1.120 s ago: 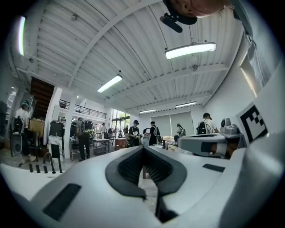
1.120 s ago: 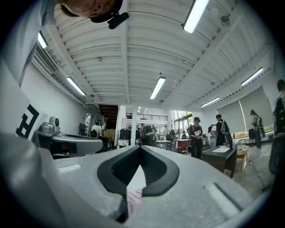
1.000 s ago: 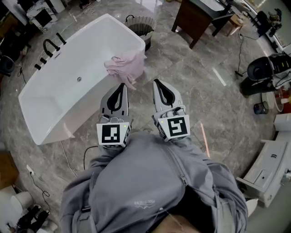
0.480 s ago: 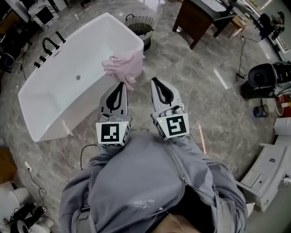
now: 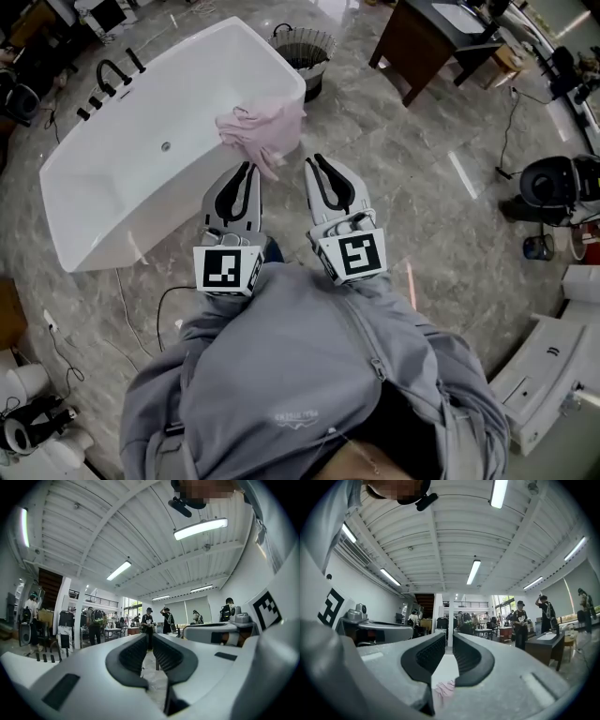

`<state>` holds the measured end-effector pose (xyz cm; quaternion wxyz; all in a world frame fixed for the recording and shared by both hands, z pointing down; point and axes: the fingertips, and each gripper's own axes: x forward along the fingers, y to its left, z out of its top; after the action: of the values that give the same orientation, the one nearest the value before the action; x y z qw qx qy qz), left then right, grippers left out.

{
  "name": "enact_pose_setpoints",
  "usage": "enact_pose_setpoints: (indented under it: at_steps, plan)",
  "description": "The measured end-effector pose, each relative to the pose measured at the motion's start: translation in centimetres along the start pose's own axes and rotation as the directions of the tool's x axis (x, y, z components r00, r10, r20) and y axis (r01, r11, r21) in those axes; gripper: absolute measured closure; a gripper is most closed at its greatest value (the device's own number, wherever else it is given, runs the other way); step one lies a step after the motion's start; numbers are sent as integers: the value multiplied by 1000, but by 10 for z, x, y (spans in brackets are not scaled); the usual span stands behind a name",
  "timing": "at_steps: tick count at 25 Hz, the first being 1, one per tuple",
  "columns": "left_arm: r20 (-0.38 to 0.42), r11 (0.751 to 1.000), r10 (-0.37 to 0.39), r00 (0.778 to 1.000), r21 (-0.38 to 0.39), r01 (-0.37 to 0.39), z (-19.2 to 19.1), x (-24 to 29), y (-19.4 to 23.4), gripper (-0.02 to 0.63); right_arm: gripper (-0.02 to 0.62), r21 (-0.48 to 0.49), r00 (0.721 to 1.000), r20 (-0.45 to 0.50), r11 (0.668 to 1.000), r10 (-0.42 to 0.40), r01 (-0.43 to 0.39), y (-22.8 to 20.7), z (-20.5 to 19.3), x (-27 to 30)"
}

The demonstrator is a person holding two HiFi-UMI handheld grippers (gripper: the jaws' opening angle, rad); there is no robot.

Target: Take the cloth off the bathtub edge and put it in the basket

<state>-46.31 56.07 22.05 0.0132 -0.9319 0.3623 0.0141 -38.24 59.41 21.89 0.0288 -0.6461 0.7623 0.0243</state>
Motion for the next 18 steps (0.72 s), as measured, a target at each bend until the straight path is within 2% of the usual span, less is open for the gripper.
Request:
enact_pose_setpoints:
  at_steps: [1, 2, 3, 5, 8, 10, 13, 18]
  plan:
    - [-3, 1000, 0, 1000, -3, 0, -3, 2, 3, 565, 562, -6, 1000, -4, 1000, 5, -5, 0, -2, 3]
    - [-11, 1000, 0, 1000, -4, 0, -7, 4, 6, 449, 554, -13, 1000, -8, 1000, 10, -11, -1, -5, 5]
    - [-23, 1000, -1, 1000, -4, 1, -10, 7, 9, 394, 539, -14, 1000, -12, 1000, 16, -16, -1, -7, 9]
    - [-43, 1000, 2, 999, -7, -2, -17, 13, 17, 394, 502, -2, 999, -20, 999, 32, -32, -4, -10, 18]
    - [-58, 1000, 11, 998, -16, -12, -23, 22, 28, 370, 386, 31, 997, -47, 998, 62, -60, -6, -20, 32]
    - [-62, 999, 23, 998, -23, -24, -26, 29, 39, 360, 342, 48, 996, -60, 997, 66, -63, -9, -25, 42]
    - [-66, 999, 42, 997, -25, -44, -32, 43, 59, 350, 311, 45, 996, -72, 997, 61, -58, -18, -34, 61]
    - [-86, 998, 51, 995, -25, -54, -49, 78, 92, 342, 304, 51, 995, -88, 998, 44, -39, -35, -52, 105]
